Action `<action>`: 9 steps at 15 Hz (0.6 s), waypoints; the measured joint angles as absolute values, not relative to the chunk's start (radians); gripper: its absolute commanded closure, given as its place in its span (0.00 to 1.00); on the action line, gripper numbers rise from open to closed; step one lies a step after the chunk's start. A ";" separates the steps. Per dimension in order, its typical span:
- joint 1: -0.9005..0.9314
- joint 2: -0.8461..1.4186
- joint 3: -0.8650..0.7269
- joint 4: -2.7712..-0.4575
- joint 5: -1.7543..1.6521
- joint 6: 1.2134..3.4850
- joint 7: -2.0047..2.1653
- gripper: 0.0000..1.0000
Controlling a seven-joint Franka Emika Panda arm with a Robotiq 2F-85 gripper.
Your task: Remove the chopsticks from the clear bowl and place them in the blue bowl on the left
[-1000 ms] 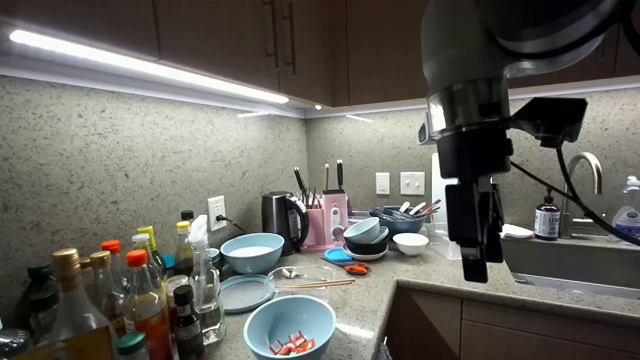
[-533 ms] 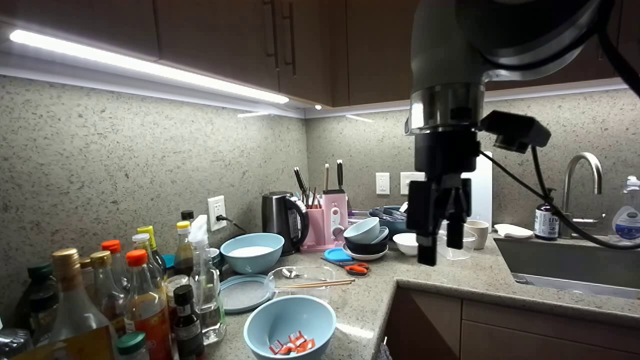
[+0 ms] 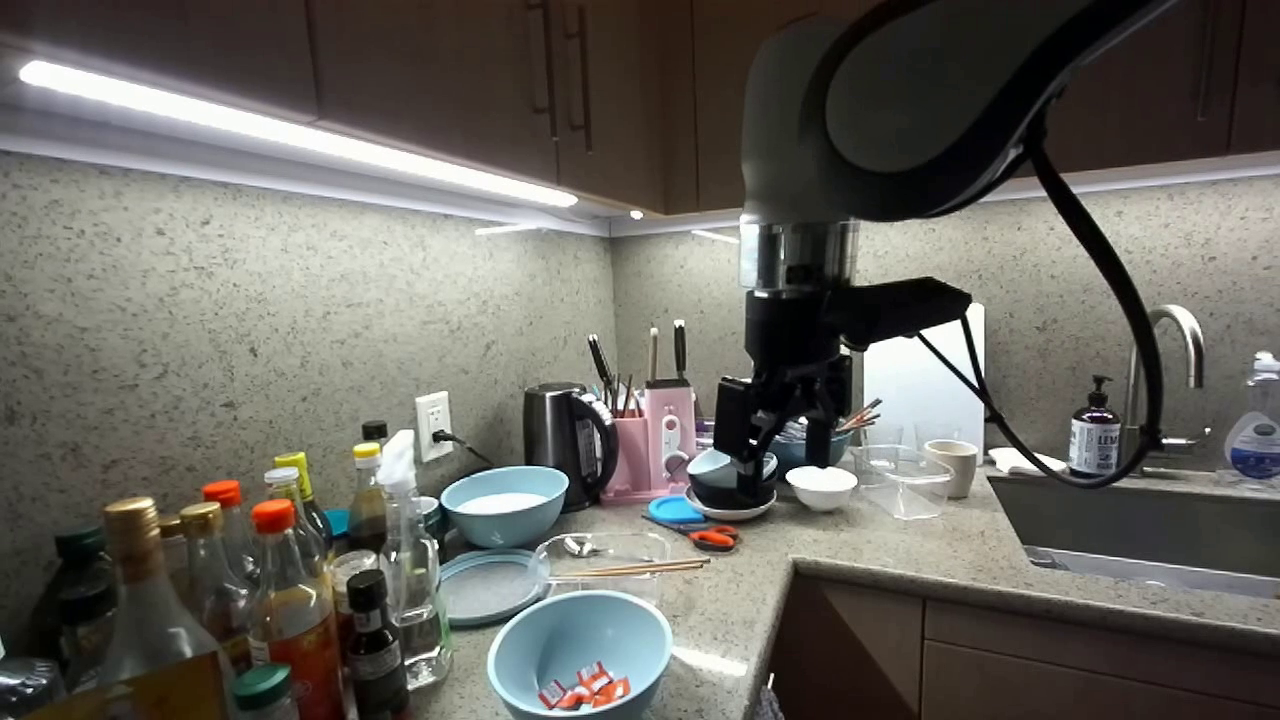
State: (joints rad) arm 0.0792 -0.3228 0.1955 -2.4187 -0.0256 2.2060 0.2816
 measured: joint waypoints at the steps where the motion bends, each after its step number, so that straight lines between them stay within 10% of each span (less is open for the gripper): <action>1: 0.081 -0.327 0.195 -2.419 -0.026 2.205 0.282 0.00; 9: 0.082 -0.294 0.187 -2.386 -0.030 2.205 0.273 0.00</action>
State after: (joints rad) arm 0.0824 -0.2941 0.1867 -2.3864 -0.0297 2.2055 0.2729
